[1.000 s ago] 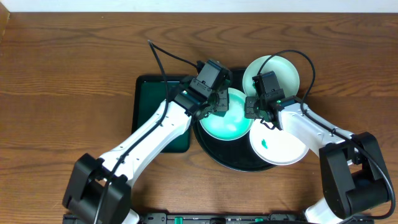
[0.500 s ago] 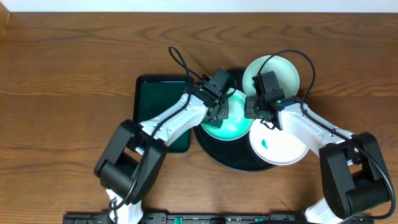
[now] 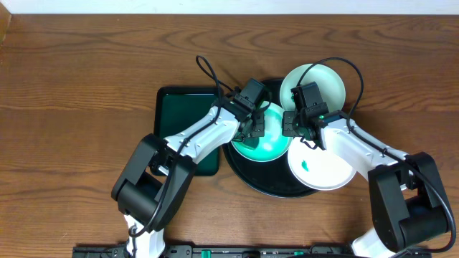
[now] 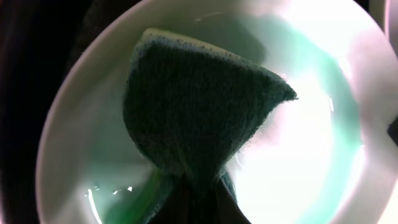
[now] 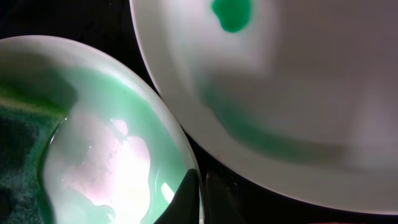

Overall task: Clean dirty plates on tray and stack at the side
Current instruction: 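Scrub the pale green plate surface with the sponge in the left gripper, then continue wiping the pale green plate with the sponge, right gripper holding rims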

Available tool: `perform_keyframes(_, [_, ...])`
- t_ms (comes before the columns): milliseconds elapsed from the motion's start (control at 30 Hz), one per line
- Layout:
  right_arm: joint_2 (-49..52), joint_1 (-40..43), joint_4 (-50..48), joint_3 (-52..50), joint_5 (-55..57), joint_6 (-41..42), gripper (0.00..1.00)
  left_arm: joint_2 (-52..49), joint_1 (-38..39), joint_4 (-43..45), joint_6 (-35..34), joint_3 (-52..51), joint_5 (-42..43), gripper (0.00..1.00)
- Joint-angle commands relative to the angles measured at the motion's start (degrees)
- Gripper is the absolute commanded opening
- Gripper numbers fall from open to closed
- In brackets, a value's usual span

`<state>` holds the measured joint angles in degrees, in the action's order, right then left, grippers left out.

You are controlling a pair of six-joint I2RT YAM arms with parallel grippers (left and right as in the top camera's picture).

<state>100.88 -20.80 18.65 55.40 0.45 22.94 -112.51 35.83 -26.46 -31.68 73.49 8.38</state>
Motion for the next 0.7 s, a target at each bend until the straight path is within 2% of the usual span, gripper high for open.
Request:
perform_keyframes(0, [0.5, -0.3, 0.0, -0.1, -2.0, -0.3, 0.01, -2.4, 1.2, 0.8, -0.1, -0.7, 12.5, 0.07])
perform_keyframes(100, [0.5, -0.3, -0.1, -0.1, -2.0, -0.3, 0.01, -0.3, 1.2, 2.1, -0.1, -0.3, 15.2, 0.08])
perform_keyframes(267, [0.5, -0.3, 0.0, -0.1, -2.0, -0.3, 0.01, 7.0, 1.2, 3.1, 0.0, 0.3, 14.3, 0.08])
perform_keyframes(433, [0.5, -0.3, 0.0, -0.1, -2.0, -0.3, 0.01, 11.9, 1.2, 3.0, 0.2, 0.3, 8.1, 0.08])
perform_keyframes(667, [0.5, -0.3, 0.0, -0.1, -2.0, -0.3, 0.01, 12.5, 1.2, 0.8, 1.3, 0.1, -1.0, 0.08])
